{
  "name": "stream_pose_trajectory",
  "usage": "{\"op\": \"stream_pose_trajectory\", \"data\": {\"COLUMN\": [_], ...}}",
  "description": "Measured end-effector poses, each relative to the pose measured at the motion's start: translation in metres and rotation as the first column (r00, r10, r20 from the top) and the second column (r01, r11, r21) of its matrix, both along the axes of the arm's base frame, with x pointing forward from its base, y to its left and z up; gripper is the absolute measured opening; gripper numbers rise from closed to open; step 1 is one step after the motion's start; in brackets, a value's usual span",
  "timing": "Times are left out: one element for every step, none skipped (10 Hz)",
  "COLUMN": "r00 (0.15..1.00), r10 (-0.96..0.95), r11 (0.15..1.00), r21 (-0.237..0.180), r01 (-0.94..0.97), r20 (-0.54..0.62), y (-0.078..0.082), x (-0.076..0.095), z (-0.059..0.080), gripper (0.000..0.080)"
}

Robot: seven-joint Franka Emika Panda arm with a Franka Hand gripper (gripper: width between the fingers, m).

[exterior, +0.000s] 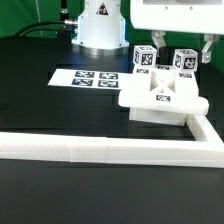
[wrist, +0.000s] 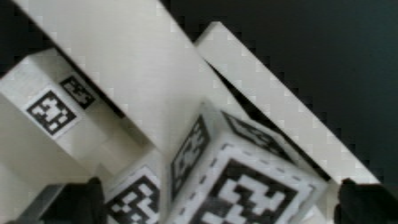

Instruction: Assemble chair

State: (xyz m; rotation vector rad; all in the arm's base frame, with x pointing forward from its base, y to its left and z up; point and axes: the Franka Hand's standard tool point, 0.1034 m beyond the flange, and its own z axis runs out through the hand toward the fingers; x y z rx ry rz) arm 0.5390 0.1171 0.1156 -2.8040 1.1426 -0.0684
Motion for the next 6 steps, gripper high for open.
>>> {"op": "stream_pose_trajectory", "data": {"r00": [0.997,0.990,0.978,0.966,0.946,0.923], "r10": [0.080,0.144,0.208,0.258,0.324,0.384], "r11": [0.996,0.989,0.977,0.965,0.944,0.921], "r21": [-0.026,-0.044,-0.050,-0.055,-0.062,-0.068], "r01": [-0.080,-0.144,-0.208,-0.258,-0.323,-0.383], "r20": [0.000,-0.004,-0.001,0.001,0.006,0.007], "y": [0.0049,0.0086,0.0093,0.0094,0.0092,0.0081], "x": [-0.0005,-0.0012,-0.0009,-0.0008,-0.0005,-0.0005], "z": [0.0011,0.0018,0.0021,0.0021,0.0021,0.0018], "gripper": [0.0649,0.0649,0.0649,0.0649,0.0649,0.0649]}}
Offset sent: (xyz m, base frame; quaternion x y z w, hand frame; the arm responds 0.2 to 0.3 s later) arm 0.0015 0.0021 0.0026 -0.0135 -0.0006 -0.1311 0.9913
